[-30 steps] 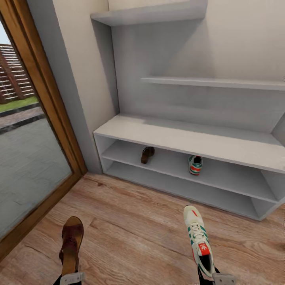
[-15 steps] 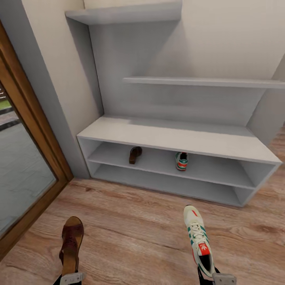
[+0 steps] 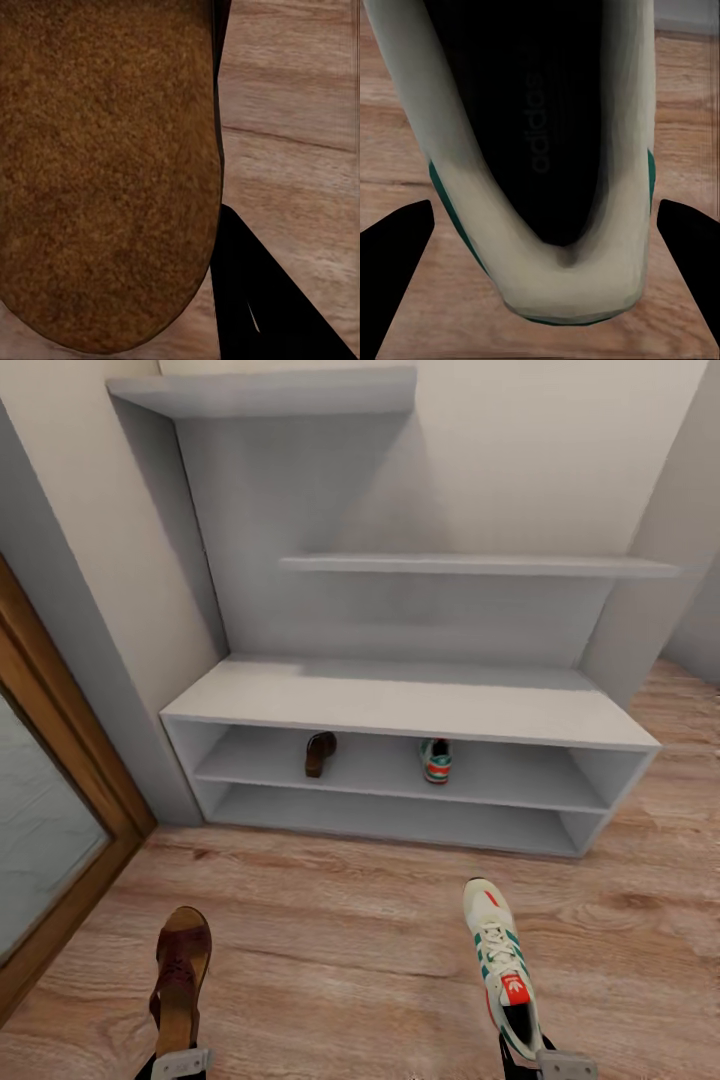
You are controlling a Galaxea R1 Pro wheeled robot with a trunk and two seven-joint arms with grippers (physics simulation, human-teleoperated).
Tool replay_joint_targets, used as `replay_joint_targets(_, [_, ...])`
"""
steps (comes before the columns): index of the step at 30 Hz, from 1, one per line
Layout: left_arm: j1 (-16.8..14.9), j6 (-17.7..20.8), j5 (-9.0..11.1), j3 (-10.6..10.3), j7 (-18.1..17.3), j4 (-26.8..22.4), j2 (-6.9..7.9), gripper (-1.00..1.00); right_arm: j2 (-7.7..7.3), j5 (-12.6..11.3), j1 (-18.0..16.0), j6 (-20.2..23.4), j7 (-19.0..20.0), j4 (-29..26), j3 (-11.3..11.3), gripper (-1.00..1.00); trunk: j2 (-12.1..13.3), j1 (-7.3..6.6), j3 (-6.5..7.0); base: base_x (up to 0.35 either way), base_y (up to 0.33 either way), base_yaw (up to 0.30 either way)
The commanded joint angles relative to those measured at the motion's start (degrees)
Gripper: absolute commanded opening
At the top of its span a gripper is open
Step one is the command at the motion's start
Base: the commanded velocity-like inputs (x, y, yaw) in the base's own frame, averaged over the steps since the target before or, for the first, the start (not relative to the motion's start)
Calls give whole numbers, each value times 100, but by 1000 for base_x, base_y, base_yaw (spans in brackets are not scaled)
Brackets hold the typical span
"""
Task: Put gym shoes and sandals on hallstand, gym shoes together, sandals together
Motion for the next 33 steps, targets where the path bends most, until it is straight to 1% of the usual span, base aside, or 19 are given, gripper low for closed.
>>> replay_joint_targets(1, [-3, -17, -77, 44, -20, 0, -6, -100, -5, -59, -4, -19, -27, 4, 48, -100, -2, -1, -4, 0, 63, -224])
replay_joint_targets(6, [-3, -20, -77, 46, -20, 0, -6, -100, -4, -58, -4, -19, -26, 4, 48, -100, -2, -1, -4, 0, 24, -113])
replay_joint_targets(17, [-3, -25, -78, 44, -20, 1, -6, -100, -8, -58, -4, -17, -26, -3, 48, -100, -2, -1, -4, -3, 1, -7])
replay_joint_targets(23, [-3, -19, -71, 43, -20, -3, -6, -100, 7, -68, -4, -18, -26, -19, 57, -100, -2, -1, -4, -186, 120, 0])
replay_joint_targets(28, [-3, -18, -71, 48, -20, -4, -6, -100, 6, -70, -4, -15, -26, -24, 57, -100, -2, -1, -4, -63, 118, 0])
replay_joint_targets(29, [-7, -1, -85, 46, -20, -2, -2, -100, -8, -92, -4, -8, -39, -59, 3, -100, -2, -1, -4, -1, 2, 0])
replay_joint_targets(30, [-9, 8, -84, 47, -18, -1, -3, -100, -19, -97, -4, -5, -42, -61, -6, -100, -2, -1, -4, -1, 2, 0])
replay_joint_targets(31, [-24, 38, -78, 47, -12, -1, 0, -100, -52, -111, -4, 1, -47, -67, -74, -100, -2, -1, -4, -1, 1, 0])
replay_joint_targets(33, [-60, 80, -72, 49, -17, 3, -1, -100, -135, -136, -4, 7, -51, -73, -419, -100, -2, -1, -4, 0, 0, 0])
